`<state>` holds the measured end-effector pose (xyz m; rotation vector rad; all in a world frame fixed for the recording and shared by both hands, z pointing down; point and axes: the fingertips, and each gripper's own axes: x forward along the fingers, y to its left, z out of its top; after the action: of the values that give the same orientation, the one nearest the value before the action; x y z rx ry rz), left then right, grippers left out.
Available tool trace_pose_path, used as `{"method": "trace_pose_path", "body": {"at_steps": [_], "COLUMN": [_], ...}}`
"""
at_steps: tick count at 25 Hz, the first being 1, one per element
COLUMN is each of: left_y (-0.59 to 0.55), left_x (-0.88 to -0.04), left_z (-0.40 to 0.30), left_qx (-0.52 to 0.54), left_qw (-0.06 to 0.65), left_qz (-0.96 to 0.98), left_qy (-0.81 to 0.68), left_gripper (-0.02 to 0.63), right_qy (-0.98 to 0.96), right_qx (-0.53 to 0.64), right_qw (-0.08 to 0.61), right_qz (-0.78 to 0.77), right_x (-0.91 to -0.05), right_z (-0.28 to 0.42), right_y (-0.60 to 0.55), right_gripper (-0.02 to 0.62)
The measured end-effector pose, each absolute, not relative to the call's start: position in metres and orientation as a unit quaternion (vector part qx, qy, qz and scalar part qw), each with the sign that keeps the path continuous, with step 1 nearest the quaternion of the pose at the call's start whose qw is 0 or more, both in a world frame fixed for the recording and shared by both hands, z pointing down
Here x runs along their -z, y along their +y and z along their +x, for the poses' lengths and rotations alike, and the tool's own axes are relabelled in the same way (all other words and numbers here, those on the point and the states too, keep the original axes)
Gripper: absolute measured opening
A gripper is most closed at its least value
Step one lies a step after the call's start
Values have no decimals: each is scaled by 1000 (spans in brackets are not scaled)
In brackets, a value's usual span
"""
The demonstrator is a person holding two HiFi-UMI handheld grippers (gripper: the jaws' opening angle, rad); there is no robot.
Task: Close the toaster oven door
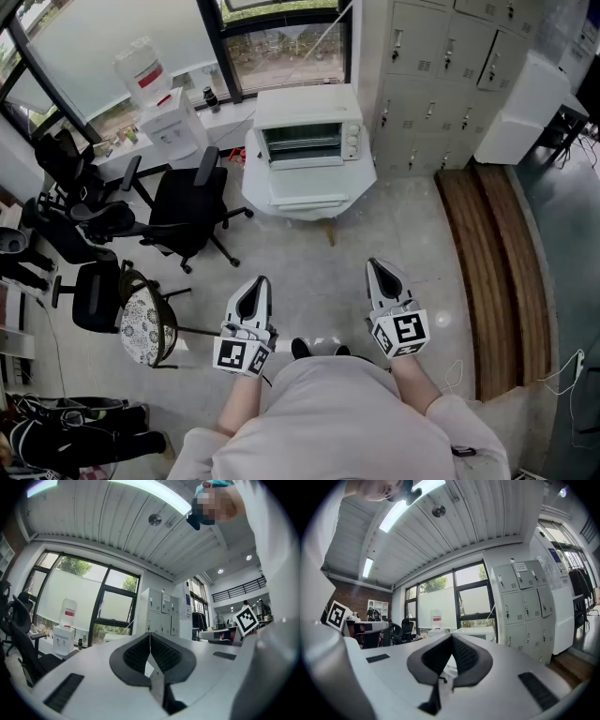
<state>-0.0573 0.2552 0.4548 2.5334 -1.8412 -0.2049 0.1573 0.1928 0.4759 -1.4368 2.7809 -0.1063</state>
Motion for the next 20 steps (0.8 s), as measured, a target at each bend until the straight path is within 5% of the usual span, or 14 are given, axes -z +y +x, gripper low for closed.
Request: {"method": "trace_pose_path", "body": {"at_steps": [20], "left_y": [236], "left_x": [-460], "left_z": [-104], "left_qx": [64], "left_qw": [8], "left_qz": [814], "left_qy": [-577], "left_gripper": [21], "right_qy": [881], "right_qx": [16], "right_qw": [-7], "right_qz": [-473], "right_x": [-479], "right_z": [116], "right_y": [174], "right_gripper": [8]}}
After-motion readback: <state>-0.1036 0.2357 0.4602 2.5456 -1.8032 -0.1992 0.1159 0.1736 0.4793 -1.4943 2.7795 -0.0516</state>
